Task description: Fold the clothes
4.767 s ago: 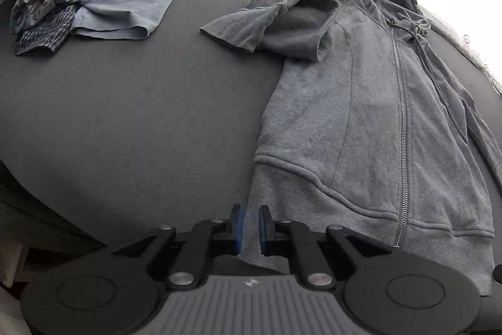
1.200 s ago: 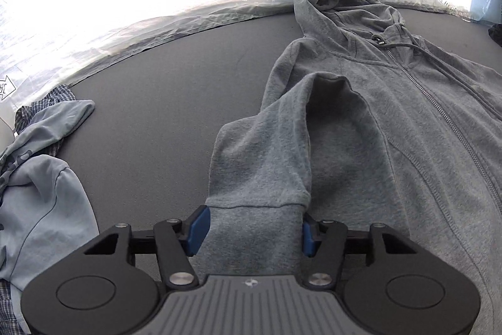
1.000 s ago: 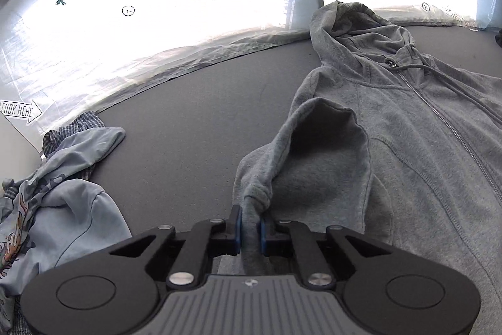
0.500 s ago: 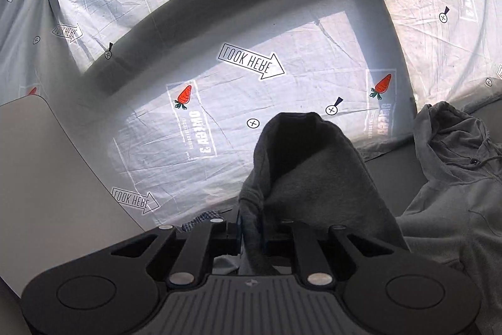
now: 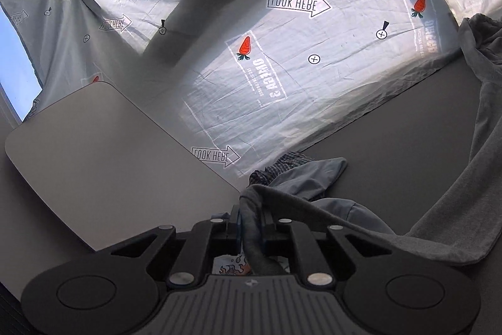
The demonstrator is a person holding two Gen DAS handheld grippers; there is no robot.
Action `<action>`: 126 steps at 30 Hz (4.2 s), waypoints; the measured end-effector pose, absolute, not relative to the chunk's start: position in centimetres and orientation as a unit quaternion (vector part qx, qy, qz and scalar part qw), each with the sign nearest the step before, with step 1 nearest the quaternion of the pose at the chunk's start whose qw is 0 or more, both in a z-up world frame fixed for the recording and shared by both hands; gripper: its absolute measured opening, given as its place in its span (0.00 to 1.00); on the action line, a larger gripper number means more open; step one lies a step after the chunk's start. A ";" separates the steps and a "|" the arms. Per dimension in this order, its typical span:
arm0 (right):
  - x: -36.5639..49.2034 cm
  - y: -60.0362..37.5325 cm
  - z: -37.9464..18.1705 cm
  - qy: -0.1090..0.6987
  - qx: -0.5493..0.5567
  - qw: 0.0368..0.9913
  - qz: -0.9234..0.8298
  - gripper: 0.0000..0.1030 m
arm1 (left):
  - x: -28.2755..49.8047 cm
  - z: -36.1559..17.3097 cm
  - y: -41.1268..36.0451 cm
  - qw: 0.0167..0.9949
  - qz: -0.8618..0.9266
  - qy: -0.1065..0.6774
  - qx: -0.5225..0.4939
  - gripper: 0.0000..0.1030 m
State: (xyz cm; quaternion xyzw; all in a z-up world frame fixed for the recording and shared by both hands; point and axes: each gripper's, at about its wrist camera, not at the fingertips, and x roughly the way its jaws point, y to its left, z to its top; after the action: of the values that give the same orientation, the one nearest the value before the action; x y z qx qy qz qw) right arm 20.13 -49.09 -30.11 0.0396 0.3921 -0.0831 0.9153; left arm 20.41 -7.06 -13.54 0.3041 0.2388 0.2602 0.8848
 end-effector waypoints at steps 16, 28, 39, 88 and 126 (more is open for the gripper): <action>19.4 -48.8 -30.5 0.362 0.040 0.926 -0.097 1.00 | 9.4 -19.5 -4.6 0.840 0.311 0.358 0.263 0.15; 19.7 -48.7 -30.4 0.370 0.040 0.923 -0.096 1.00 | 5.3 -25.3 -4.5 0.838 0.137 0.511 0.131 0.32; 19.6 -48.7 -30.5 0.371 0.041 0.923 -0.097 1.00 | 5.1 -20.9 3.4 0.883 0.213 0.365 -0.202 0.44; 23.5 -47.3 -26.2 0.383 0.008 0.923 -0.029 0.99 | 8.3 -26.2 6.1 0.778 0.431 0.426 -0.165 0.11; 53.8 -25.7 -25.5 0.428 0.012 0.894 0.130 0.03 | 13.7 -26.0 9.9 0.733 0.441 0.492 -0.164 0.10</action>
State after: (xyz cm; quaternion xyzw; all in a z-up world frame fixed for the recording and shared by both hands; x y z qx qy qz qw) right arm 53.82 -25.73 -25.48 0.0119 0.4281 0.1301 0.8943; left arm 13.73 9.85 -25.96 -0.1639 0.4918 0.4412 0.7326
